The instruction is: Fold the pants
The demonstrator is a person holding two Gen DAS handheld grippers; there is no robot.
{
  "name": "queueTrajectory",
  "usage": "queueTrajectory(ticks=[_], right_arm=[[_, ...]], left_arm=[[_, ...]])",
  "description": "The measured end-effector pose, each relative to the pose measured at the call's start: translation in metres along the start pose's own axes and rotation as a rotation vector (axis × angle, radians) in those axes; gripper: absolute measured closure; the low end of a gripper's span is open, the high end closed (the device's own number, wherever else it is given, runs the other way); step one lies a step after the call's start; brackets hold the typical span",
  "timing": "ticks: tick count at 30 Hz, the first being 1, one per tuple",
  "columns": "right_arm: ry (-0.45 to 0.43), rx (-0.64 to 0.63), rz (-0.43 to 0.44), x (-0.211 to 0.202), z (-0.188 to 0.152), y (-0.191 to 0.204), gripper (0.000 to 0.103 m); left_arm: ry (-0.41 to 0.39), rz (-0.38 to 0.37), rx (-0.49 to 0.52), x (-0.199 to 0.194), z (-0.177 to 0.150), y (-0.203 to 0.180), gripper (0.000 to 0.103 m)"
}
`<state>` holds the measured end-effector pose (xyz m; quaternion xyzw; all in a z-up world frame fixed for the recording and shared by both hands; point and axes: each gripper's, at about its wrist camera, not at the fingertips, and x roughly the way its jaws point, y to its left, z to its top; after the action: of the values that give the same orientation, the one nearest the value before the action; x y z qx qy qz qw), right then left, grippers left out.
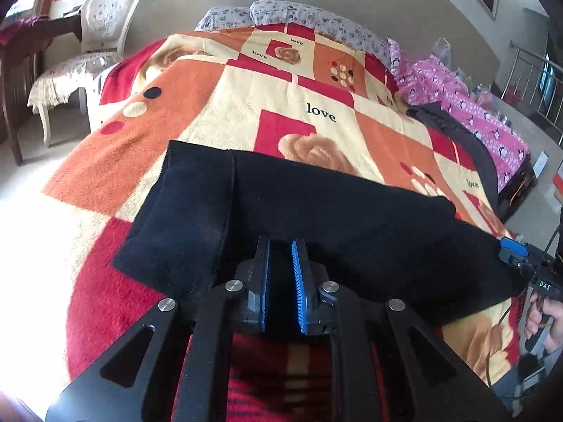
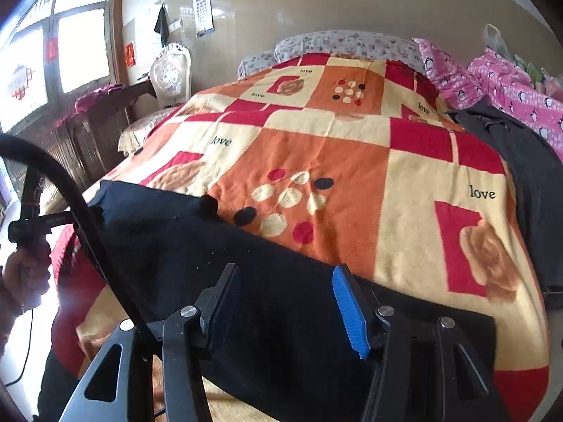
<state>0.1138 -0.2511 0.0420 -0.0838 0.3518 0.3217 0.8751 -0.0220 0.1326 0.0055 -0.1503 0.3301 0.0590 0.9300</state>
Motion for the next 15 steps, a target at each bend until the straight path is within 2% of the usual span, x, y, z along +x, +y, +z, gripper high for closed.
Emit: queueTrajectory(ticks=[2, 3, 4, 6, 8, 10, 12, 13, 15], right_arm=[[0.068, -0.030, 0.055, 0.018, -0.018, 0.025, 0.050], [0.014, -0.066, 0.006, 0.015, -0.026, 0.037, 0.046], [-0.028, -0.109, -0.030, 0.010, -0.035, 0.046, 0.046], [-0.053, -0.141, -0.049, 0.005, -0.040, 0.051, 0.046], [0.000, -0.071, 0.022, 0.003, -0.033, 0.038, 0.046], [0.004, 0.006, 0.067, -0.002, -0.026, 0.024, 0.046], [-0.051, 0.049, 0.057, -0.010, -0.023, 0.015, 0.044], [-0.062, 0.053, 0.044, -0.010, -0.022, 0.012, 0.039], [-0.027, 0.067, 0.036, 0.000, -0.023, 0.012, 0.038]], left_arm=[[-0.033, 0.051, 0.066, -0.012, -0.011, 0.000, 0.091], [-0.050, 0.062, 0.097, -0.015, -0.016, 0.001, 0.091], [-0.056, 0.059, 0.104, -0.018, -0.017, 0.003, 0.091], [-0.049, 0.070, 0.085, -0.013, -0.011, 0.005, 0.092], [-0.076, 0.150, 0.074, -0.011, -0.002, 0.000, 0.092], [-0.117, 0.128, 0.062, -0.012, 0.010, -0.008, 0.092], [-0.136, 0.107, 0.032, -0.005, 0.027, -0.010, 0.092], [-0.129, 0.121, 0.015, 0.003, 0.036, -0.010, 0.092], [-0.080, 0.205, -0.033, 0.024, 0.045, 0.000, 0.092]])
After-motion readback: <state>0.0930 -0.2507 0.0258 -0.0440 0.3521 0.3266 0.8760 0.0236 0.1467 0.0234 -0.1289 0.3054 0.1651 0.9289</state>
